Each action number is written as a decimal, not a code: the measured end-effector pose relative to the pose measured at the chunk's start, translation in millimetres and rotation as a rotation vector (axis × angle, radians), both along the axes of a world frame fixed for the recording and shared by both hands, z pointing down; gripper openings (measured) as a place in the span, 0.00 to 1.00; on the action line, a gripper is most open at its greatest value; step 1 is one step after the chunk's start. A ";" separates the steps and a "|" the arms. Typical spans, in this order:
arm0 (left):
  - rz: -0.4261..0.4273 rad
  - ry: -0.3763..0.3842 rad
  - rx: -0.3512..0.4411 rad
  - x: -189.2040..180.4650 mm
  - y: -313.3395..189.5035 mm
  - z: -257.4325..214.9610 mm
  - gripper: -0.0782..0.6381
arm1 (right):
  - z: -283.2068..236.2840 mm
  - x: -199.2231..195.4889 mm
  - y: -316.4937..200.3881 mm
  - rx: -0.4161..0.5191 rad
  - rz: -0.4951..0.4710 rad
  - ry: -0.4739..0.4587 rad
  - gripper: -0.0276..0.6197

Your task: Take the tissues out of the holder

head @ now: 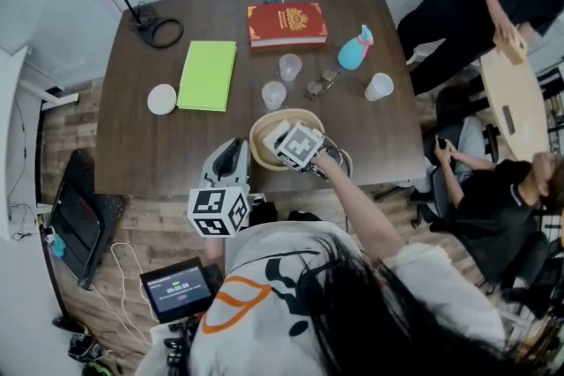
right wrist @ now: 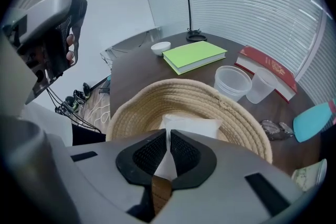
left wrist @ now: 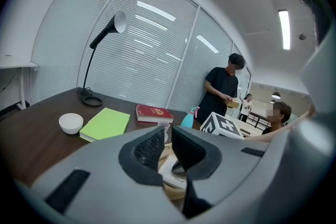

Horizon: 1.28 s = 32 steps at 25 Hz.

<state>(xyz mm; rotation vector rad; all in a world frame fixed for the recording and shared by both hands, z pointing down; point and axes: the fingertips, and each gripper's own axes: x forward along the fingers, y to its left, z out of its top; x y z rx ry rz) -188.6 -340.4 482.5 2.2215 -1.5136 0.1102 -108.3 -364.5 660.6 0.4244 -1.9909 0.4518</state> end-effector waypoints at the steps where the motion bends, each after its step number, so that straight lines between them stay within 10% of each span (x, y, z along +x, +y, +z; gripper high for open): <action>1: -0.001 0.000 -0.002 -1.1 0.3 0.7 0.17 | 0.1 -0.3 1.6 -0.004 -0.006 -0.004 0.08; 32: -0.070 0.000 -0.002 -39.7 0.6 1.9 0.17 | -160.0 -32.9 -16.3 0.241 0.054 -0.340 0.06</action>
